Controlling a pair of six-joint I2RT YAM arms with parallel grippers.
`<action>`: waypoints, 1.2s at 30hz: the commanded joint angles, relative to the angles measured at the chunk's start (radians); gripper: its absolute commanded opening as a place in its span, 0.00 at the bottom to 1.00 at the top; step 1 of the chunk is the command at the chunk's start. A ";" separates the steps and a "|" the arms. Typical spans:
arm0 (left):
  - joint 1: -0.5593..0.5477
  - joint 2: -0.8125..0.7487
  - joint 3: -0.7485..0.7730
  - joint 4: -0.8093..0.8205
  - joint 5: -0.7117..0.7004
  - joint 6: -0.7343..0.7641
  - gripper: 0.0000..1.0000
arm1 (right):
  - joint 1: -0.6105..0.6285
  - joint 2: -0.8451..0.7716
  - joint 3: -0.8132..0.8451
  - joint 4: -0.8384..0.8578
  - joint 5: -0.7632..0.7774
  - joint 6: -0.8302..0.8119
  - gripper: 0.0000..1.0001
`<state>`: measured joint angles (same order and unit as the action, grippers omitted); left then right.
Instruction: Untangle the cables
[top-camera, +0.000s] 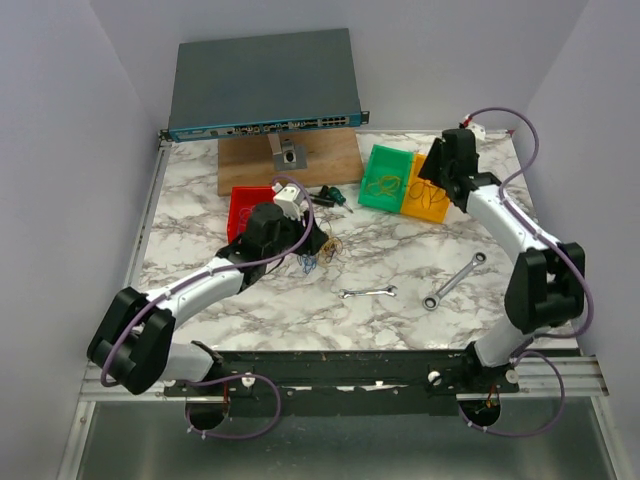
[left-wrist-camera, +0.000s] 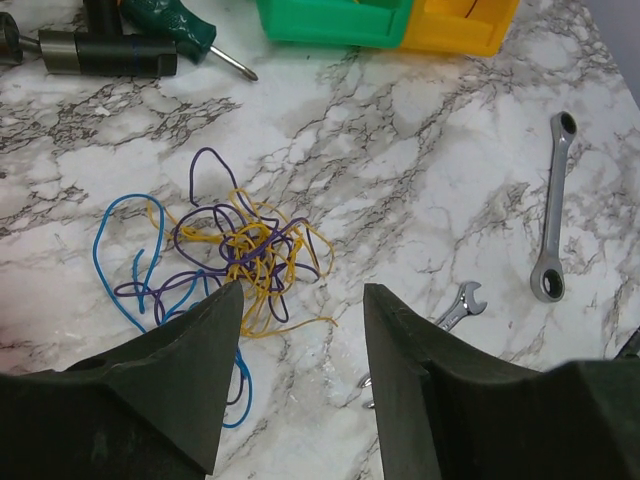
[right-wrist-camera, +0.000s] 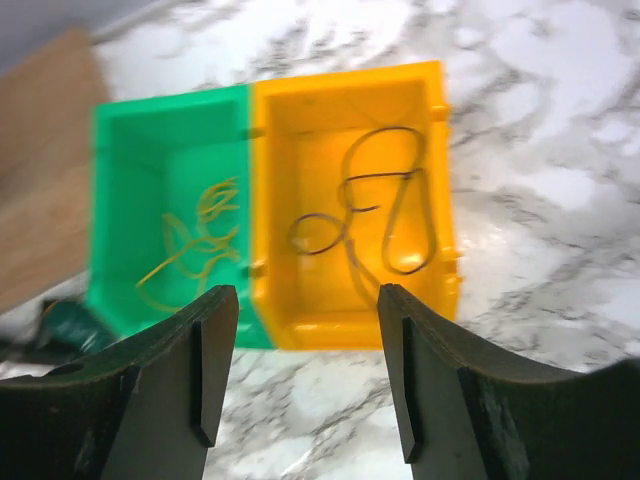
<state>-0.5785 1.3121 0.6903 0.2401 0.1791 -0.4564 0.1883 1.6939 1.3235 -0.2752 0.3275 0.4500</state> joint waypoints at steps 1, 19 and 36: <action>-0.006 0.036 0.046 -0.059 -0.039 -0.006 0.54 | 0.074 -0.112 -0.149 0.075 -0.194 -0.045 0.66; 0.089 0.152 0.066 -0.033 0.118 -0.075 0.56 | 0.383 -0.109 -0.596 0.745 -0.567 -0.042 0.55; 0.110 0.171 0.080 -0.071 0.109 -0.073 0.56 | 0.579 -0.087 -0.661 0.917 -0.636 -0.159 0.44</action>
<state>-0.4774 1.4929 0.7582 0.1757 0.2741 -0.5293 0.7467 1.7107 0.7372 0.4831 -0.2600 0.3347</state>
